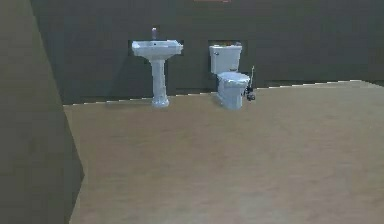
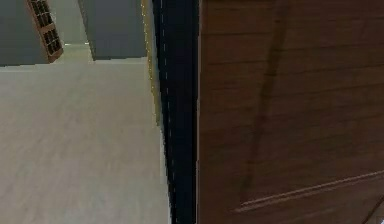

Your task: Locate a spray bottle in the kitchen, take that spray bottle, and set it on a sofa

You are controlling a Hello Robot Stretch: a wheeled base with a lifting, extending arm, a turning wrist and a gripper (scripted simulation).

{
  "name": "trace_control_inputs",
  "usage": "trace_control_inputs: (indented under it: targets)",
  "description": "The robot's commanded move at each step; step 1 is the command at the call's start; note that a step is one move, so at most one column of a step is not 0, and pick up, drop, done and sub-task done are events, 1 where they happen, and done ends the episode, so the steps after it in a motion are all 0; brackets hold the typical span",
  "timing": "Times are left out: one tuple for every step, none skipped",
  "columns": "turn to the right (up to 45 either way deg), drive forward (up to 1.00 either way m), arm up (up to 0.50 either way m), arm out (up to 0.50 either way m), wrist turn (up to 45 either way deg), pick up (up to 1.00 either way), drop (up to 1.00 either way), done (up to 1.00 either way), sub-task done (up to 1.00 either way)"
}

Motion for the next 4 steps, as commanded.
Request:
trace_control_inputs:
  targets:
    - [-12.0,0.0,0.0,0.0,0.0,0.0,0.0,0.0,0.0]
    - [0.0,0.3,0.0,0.0,0.0,0.0,0.0,0.0,0.0]
    - [45.0,0.0,0.0,0.0,0.0,0.0,0.0,0.0,0.0]
    - [9.0,0.0,0.0,0.0,0.0,0.0,0.0,0.0,0.0]
